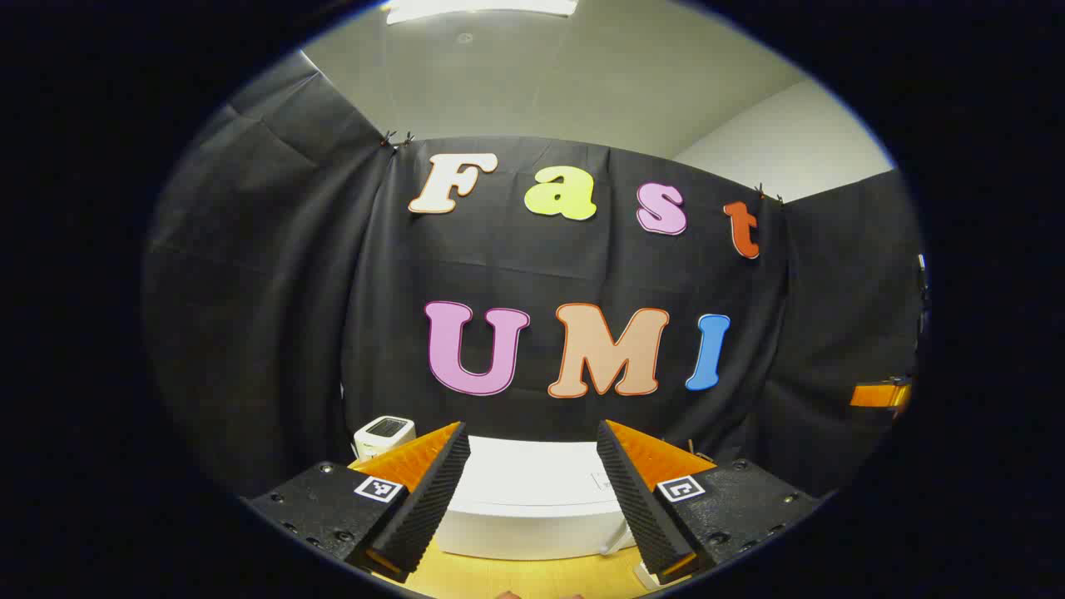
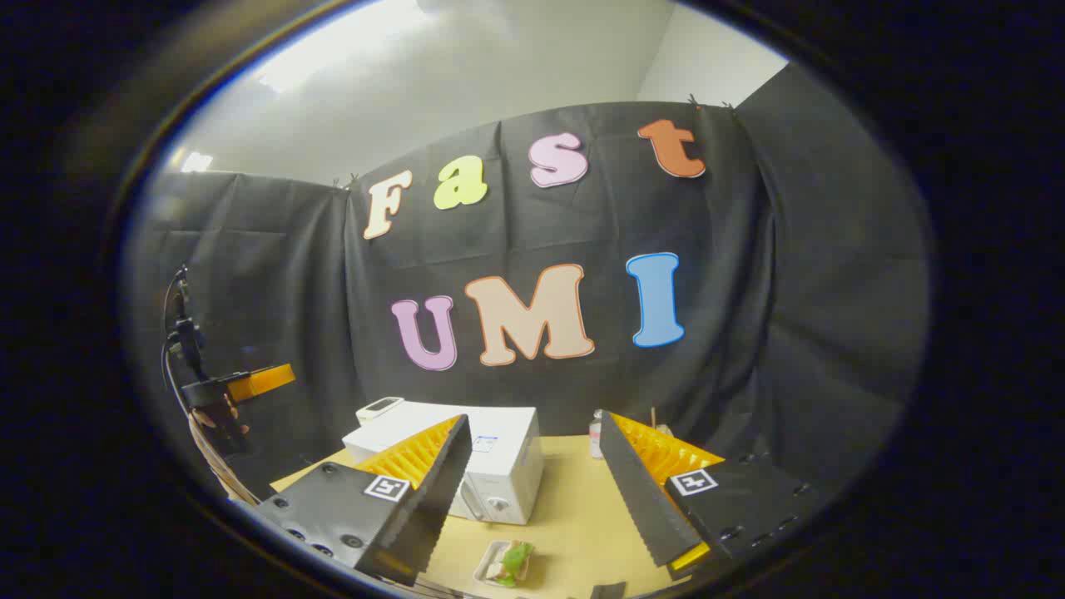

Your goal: Open the microwave oven with the left hand, put the food in, and close the microwave oven.

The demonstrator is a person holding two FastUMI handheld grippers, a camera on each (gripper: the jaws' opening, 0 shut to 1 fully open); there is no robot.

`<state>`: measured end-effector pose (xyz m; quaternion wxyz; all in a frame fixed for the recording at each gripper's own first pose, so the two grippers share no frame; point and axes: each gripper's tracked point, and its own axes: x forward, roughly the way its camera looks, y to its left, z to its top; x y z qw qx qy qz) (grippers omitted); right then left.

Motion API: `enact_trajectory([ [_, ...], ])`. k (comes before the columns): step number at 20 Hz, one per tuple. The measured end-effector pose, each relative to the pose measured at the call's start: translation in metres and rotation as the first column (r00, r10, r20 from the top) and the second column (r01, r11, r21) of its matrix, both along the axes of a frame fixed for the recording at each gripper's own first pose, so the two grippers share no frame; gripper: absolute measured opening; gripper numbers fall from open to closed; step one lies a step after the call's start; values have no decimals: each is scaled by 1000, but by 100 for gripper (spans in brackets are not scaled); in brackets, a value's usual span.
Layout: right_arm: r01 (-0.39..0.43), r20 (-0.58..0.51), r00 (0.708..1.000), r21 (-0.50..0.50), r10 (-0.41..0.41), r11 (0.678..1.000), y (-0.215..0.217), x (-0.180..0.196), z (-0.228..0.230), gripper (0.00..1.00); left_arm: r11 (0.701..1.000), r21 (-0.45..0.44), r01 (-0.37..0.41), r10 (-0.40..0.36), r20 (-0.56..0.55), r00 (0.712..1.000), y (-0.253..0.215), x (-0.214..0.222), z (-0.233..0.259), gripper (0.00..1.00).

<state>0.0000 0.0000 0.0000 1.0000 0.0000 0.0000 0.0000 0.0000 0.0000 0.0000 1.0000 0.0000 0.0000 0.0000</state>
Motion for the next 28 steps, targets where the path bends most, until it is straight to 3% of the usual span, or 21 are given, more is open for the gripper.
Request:
enact_trajectory([
  [3, 8, 2, 1000, -9, -8, 1000, -1, 9, -2, 90, 1000, -3, -13, 13, -11, 1000, 3, 6, -5, 95],
  [4, 8, 3, 1000, -12, -8, 1000, -1, 12, -3, 97, 1000, -7, -13, 13, -16, 1000, 5, 7, -7, 92],
  [10, 1, -4, 1000, 1, -1, 1000, -1, 29, -11, 97, 999, -4, -40, 40, -34, 999, 17, 14, -16, 96],
  [13, 3, -6, 1000, 1, -3, 1000, -3, 34, -15, 97, 999, 8, -50, 51, -34, 998, 21, 16, -18, 93],
  [23, 23, -12, 1000, 2, -23, 1000, -14, 41, -27, 97, 999, 38, -13, 15, -47, 999, 6, 17, -38, 96],
  [24, 29, -12, 1000, 2, -29, 1000, -17, 41, -29, 90, 999, 42, -3, 5, -53, 999, 2, 15, -45, 96],
  [26, 37, -18, 999, 9, -37, 999, -22, 42, -34, 90, 999, 45, 6, -3, -61, 998, -3, 11, -60, 95],
  [27, 42, -22, 999, 12, -41, 999, -23, 42, -36, 97, 999, 46, 1, 2, -62, 998, -5, 8, -69, 93],
  [28, 49, -23, 999, 13, -49, 999, -27, 42, -37, 97, 998, 56, 2, 1, -53, 999, -7, 4, -76, 95],
])
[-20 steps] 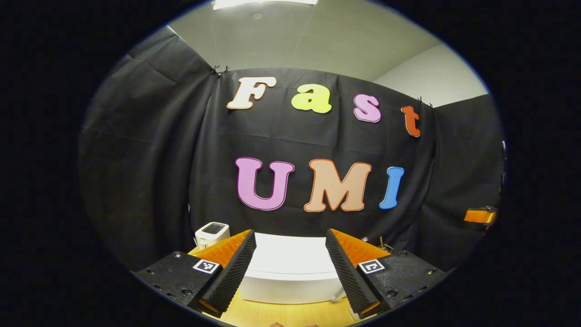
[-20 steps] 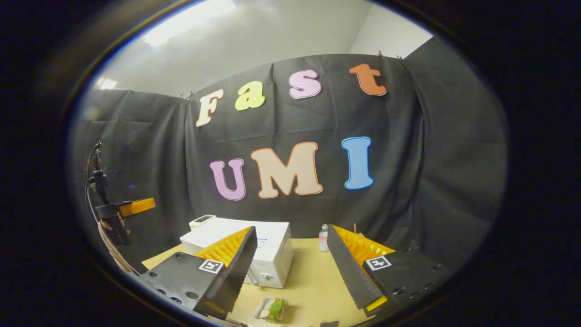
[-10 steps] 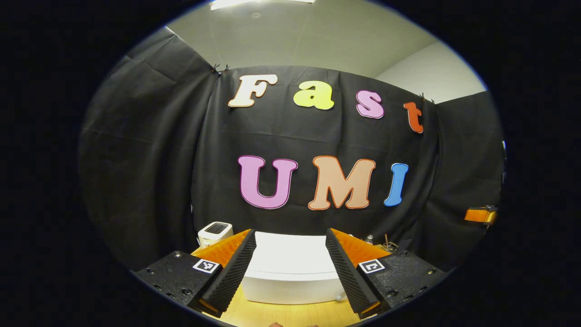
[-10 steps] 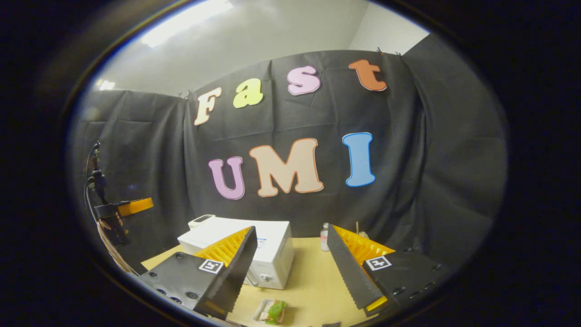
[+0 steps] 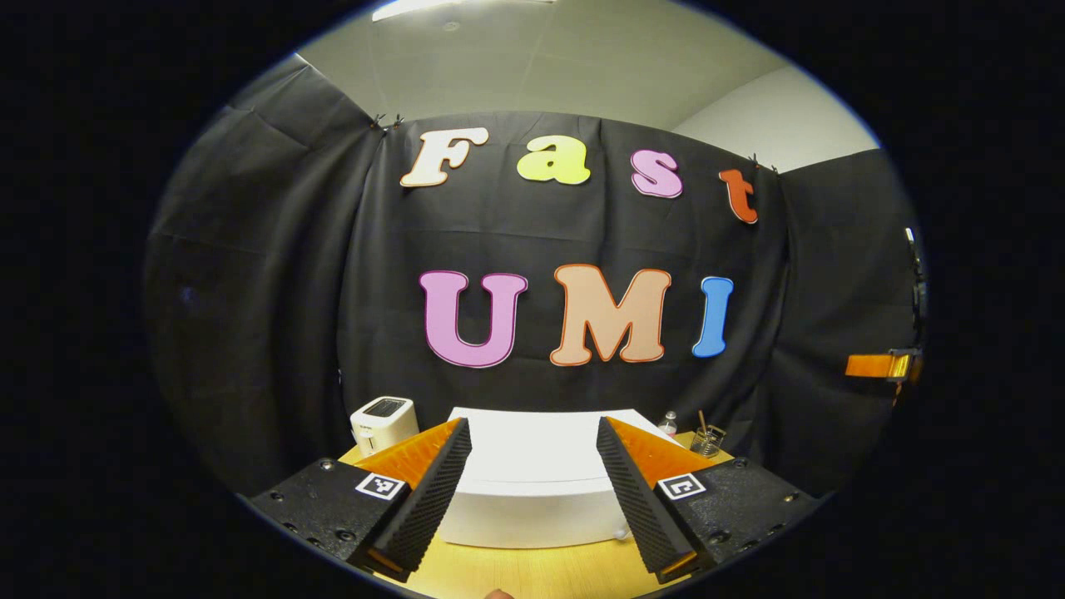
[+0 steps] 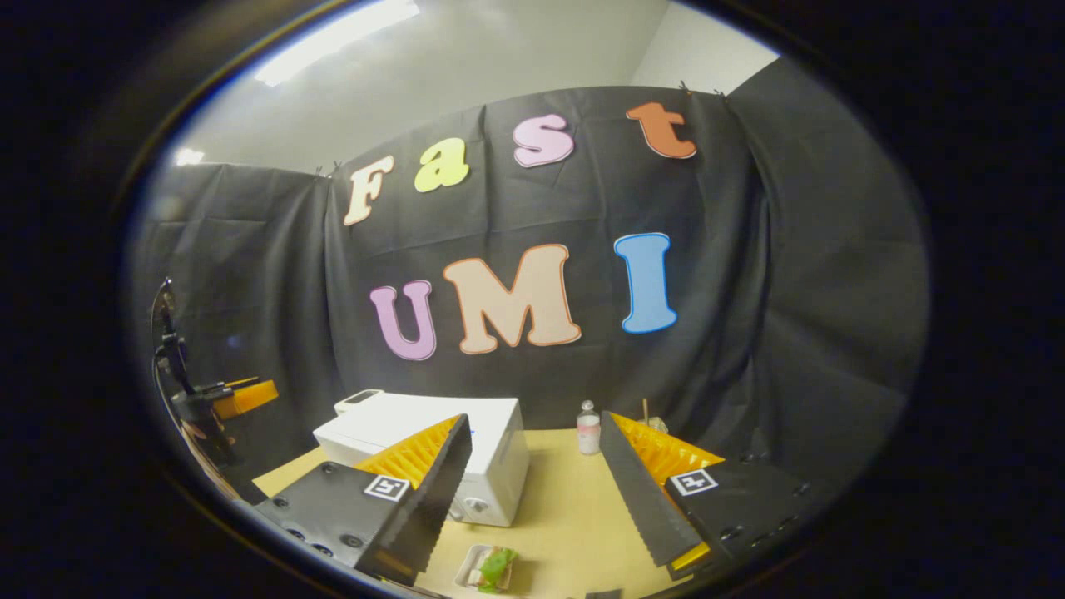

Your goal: Open the microwave oven with the left hand, put the food in, and close the microwave oven.

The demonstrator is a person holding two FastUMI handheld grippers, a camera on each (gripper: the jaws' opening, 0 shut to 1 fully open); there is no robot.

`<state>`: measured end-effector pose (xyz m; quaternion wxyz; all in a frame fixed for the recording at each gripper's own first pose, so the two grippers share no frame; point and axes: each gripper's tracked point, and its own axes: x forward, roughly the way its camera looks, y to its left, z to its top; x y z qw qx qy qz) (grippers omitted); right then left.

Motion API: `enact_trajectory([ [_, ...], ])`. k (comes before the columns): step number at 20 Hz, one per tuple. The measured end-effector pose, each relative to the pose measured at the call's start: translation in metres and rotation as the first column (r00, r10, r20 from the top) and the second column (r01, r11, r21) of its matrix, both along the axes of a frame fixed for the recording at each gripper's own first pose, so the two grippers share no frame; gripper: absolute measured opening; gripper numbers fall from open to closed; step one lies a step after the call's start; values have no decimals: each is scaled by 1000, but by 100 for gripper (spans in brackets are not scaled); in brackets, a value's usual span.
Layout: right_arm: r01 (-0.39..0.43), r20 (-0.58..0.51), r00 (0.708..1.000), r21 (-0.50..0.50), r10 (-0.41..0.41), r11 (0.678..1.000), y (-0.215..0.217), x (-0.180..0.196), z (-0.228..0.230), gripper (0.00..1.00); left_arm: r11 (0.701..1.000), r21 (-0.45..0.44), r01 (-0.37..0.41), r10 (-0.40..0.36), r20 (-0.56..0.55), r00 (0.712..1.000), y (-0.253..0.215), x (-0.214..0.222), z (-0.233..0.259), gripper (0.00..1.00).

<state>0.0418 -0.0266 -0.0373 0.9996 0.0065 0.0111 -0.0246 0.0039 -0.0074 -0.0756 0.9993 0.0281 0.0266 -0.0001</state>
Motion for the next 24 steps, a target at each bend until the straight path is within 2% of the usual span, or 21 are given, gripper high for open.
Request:
enact_trajectory([
  [1, 6, 2, 1000, 0, -6, 1000, -4, -1, -1, 90, 1000, 11, -4, 4, 11, 1000, -3, -2, -6, 95],
  [3, 15, 9, 1000, 4, -15, 1000, -7, -2, -1, 90, 1000, 30, -7, 7, 16, 1000, -9, -9, -26, 95],
  [4, 15, 11, 1000, 6, -15, 1000, -8, -2, -2, 97, 999, 36, -7, 6, 12, 1000, -14, -12, -37, 94],
  [9, 19, 27, 999, 13, -20, 1000, -11, -7, -3, 97, 999, 51, 12, -8, -69, 998, -40, -24, -114, 92],
  [11, 16, 30, 999, 14, -16, 1000, -10, -8, -3, 97, 999, 30, 24, -21, -99, 995, -54, -23, -142, 92],
  [12, 12, 31, 999, 16, -13, 1000, -9, -9, -3, 90, 999, 17, 32, -30, -121, 992, -62, -23, -157, 92],
  [18, -3, 17, 1000, 31, 2, 1000, -11, -11, -12, 90, 994, -78, 70, -86, -224, 971, -103, -4, -238, 92],
  [20, -3, 13, 1000, 46, 2, 999, -16, -11, -15, 90, 995, -50, 90, -99, -219, 971, -113, 6, -256, 92],
  [22, 4, 14, 1000, 56, -5, 998, -23, -10, -17, 90, 997, 21, 76, -71, -188, 980, -112, 20, -264, 92],
  [24, 16, 16, 1000, 64, -17, 998, -32, -8, -18, 90, 995, 54, 81, -70, -191, 979, -119, 31, -278, 92],
])
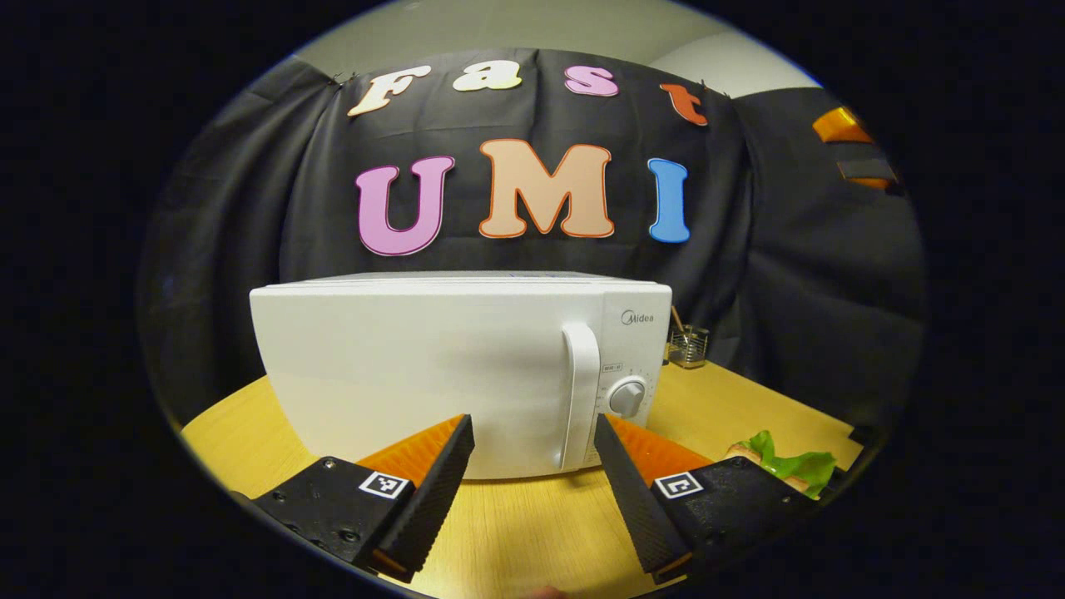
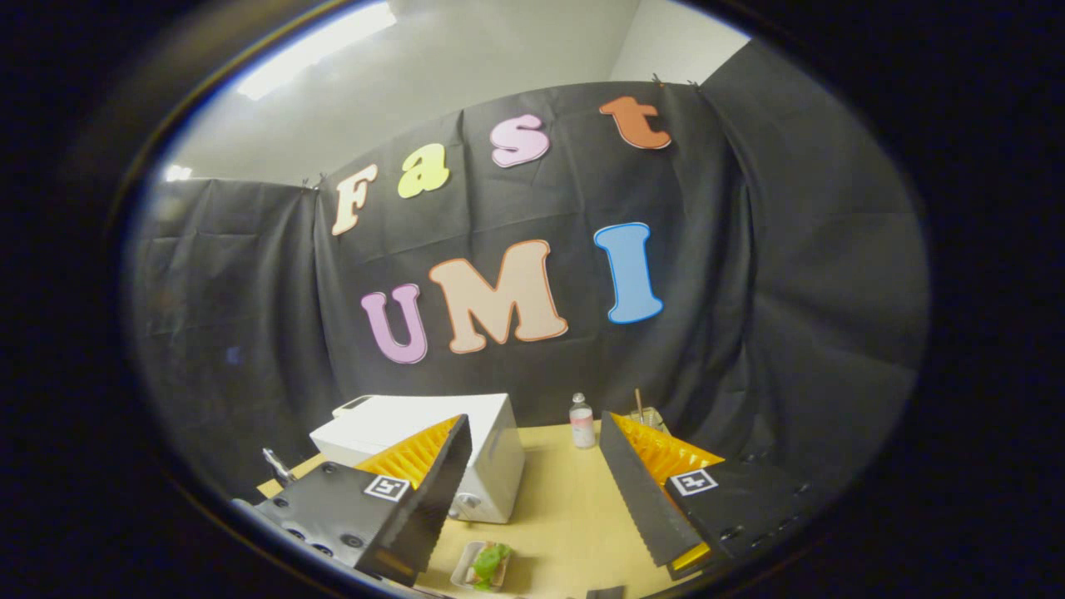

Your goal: Open the microwave oven with the left hand, put the food in, and close the microwave oven.

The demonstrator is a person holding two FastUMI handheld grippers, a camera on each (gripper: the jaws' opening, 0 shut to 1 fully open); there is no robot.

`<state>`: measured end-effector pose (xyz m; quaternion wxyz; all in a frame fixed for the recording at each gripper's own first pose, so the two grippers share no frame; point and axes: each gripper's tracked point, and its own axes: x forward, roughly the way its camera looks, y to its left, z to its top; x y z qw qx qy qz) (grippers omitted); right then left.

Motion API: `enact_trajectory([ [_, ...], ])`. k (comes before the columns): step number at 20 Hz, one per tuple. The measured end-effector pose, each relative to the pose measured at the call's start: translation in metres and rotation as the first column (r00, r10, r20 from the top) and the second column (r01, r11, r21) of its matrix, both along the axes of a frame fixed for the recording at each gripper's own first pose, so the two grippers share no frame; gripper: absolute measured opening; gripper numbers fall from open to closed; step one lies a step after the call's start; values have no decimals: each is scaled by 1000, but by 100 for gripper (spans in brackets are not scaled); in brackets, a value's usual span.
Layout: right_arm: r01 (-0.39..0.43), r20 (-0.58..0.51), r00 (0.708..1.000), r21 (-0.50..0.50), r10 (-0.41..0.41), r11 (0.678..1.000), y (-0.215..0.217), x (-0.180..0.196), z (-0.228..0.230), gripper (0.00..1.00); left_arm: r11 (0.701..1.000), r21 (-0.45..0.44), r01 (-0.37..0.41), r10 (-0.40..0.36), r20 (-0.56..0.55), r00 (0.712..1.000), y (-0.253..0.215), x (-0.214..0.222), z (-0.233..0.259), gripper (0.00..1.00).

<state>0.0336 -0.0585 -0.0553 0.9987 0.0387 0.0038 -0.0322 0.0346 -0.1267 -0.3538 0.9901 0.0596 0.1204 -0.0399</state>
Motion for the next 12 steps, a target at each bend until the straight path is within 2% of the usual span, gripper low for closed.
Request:
enact_trajectory([
  [5, 1, -19, 1000, 19, -1, 1000, -12, -1, -10, 90, 999, -26, 28, -30, -68, 997, -28, 21, -34, 92],
  [7, 5, -30, 1000, 19, -5, 1000, -18, -2, -14, 90, 999, -30, 30, -33, -83, 996, -34, 30, -43, 89],
  [11, 26, -33, 999, 18, -26, 999, -31, -6, -17, 90, 1000, -12, -13, 12, -105, 994, -32, 41, -57, 87],
  [12, 32, -34, 999, 19, -32, 999, -35, -7, -18, 90, 1000, -11, -15, 14, -114, 993, -33, 43, -61, 81],
])
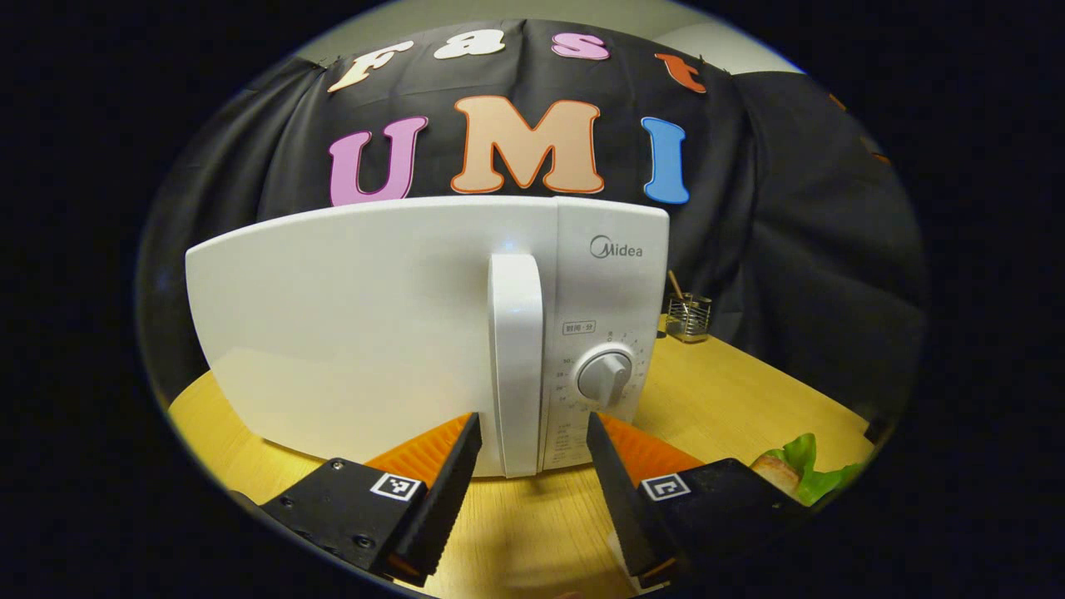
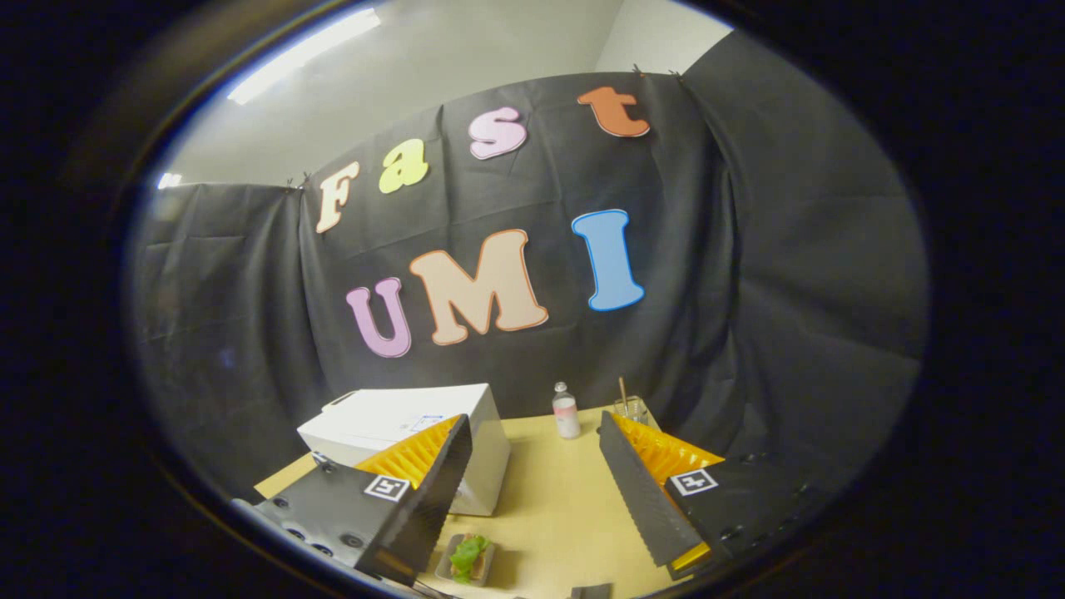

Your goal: Open the microwave oven with the left hand, put the food in, and close the microwave oven.

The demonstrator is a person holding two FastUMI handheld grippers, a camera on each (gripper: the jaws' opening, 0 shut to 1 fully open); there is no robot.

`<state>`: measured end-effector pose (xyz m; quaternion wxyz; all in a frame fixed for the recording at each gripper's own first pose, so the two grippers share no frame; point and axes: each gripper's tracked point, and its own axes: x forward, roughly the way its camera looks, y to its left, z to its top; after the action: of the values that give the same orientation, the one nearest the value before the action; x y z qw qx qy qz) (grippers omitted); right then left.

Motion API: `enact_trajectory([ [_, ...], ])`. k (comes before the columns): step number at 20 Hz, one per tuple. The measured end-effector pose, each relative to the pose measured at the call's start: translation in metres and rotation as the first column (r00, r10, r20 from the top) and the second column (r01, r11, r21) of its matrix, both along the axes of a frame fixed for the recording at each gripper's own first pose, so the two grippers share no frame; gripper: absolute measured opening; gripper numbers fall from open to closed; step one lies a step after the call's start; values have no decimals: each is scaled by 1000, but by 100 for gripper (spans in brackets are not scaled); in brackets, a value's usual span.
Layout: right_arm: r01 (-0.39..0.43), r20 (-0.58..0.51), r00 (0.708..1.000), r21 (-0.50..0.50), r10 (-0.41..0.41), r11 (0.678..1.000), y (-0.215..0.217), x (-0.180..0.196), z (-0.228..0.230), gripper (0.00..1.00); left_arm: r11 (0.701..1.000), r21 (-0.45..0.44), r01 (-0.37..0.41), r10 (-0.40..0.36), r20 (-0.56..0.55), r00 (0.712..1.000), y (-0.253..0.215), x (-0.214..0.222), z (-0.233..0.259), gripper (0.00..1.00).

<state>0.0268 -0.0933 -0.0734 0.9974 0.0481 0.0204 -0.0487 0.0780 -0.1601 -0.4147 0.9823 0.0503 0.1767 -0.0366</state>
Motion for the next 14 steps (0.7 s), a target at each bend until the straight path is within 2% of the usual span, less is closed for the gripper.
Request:
enact_trajectory([
  [3, 18, 4, 1000, 1, -18, 1000, -9, -1, -3, 90, 999, 23, -25, 25, -25, 999, 2, 6, -10, 70],
  [5, 27, -2, 1000, -5, -27, 1000, -12, 0, -8, 90, 996, 43, -85, 85, -5, 996, 13, 10, -9, 54],
  [6, 29, -10, 1000, -6, -29, 1000, -14, 1, -12, 90, 995, 35, -89, 90, -8, 996, 14, 13, -12, 36],
  [7, 27, -17, 999, -6, -27, 1000, -14, 2, -16, 97, 995, 37, -94, 94, -8, 996, 14, 11, -12, 30],
  [9, 17, -29, 999, 5, -17, 1000, -11, 3, -20, 97, 995, 23, -93, 93, 8, 996, 14, 10, -10, 30],
  [10, 10, -31, 999, 10, -10, 1000, -9, 3, -21, 91, 996, 13, -91, 91, 11, 996, 14, 9, -10, 30],
  [14, 18, -19, 1000, -12, -18, 1000, -7, 2, -22, 90, 997, 8, -77, 77, 13, 997, 14, 10, -11, 24],
])
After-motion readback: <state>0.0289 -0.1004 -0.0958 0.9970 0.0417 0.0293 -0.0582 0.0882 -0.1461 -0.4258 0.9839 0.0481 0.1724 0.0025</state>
